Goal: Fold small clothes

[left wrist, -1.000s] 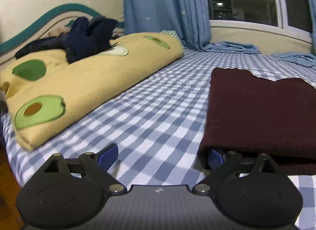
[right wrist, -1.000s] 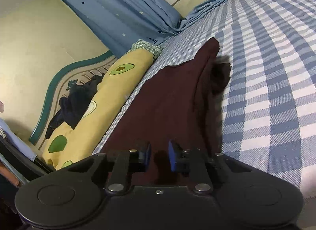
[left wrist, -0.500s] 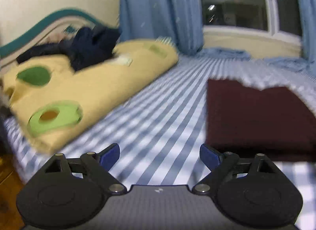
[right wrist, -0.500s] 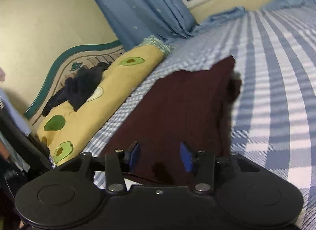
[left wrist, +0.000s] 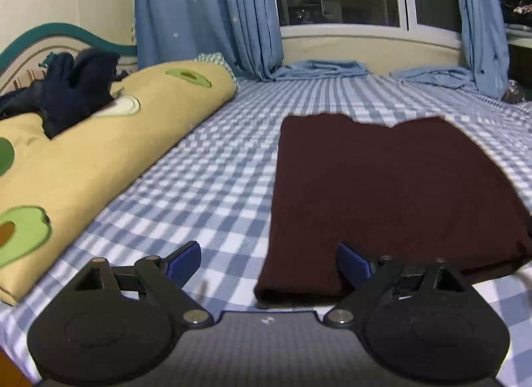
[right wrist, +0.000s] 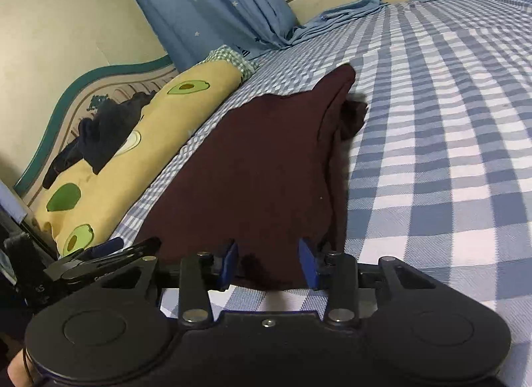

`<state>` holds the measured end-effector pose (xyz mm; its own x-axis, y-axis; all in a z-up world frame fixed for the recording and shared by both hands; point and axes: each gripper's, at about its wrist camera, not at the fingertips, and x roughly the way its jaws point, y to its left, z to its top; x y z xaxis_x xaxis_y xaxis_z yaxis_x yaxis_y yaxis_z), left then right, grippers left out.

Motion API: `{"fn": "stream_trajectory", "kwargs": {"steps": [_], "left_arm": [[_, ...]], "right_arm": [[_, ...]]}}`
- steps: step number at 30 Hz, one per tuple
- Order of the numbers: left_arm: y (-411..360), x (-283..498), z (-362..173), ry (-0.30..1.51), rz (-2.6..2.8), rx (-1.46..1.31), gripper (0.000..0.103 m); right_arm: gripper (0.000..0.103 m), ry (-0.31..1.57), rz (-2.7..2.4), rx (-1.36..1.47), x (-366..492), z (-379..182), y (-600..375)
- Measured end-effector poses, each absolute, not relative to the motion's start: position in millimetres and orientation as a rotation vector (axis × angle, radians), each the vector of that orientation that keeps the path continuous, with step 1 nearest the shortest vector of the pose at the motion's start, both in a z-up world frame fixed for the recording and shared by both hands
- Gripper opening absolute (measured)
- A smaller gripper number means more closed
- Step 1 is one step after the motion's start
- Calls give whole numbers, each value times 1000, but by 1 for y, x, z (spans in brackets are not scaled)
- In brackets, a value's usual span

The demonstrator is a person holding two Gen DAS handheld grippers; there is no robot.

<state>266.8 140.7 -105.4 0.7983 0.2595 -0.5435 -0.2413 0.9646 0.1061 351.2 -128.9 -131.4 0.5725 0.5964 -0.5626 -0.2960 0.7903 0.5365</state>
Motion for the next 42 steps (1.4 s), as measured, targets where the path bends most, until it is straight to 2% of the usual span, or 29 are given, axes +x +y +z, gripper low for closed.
{"fn": "stream_trajectory", "kwargs": {"steps": [1, 2, 3, 4, 10, 14, 32, 42], "left_arm": [[140, 262, -97, 585, 257, 28, 96], [140, 257, -89, 585, 239, 24, 100], [139, 252, -80, 588, 224, 19, 102], [137, 248, -72, 596, 209, 11, 103], [124, 238, -40, 659, 143, -21, 103], [116, 233, -26, 700, 123, -76, 103], [100, 212, -2, 717, 21, -109, 103], [99, 215, -5, 728, 8, -96, 103]], "right_arm": [[62, 799, 534, 409, 348, -125, -129], [72, 789, 520, 406, 343, -115, -130], [90, 771, 497, 395, 336, -102, -130], [98, 750, 471, 373, 328, -87, -129], [102, 622, 446, 270, 278, -24, -121], [102, 653, 426, 236, 263, -8, -117], [102, 713, 404, 158, 251, -15, -96], [102, 715, 402, 141, 254, -14, -97]]}}
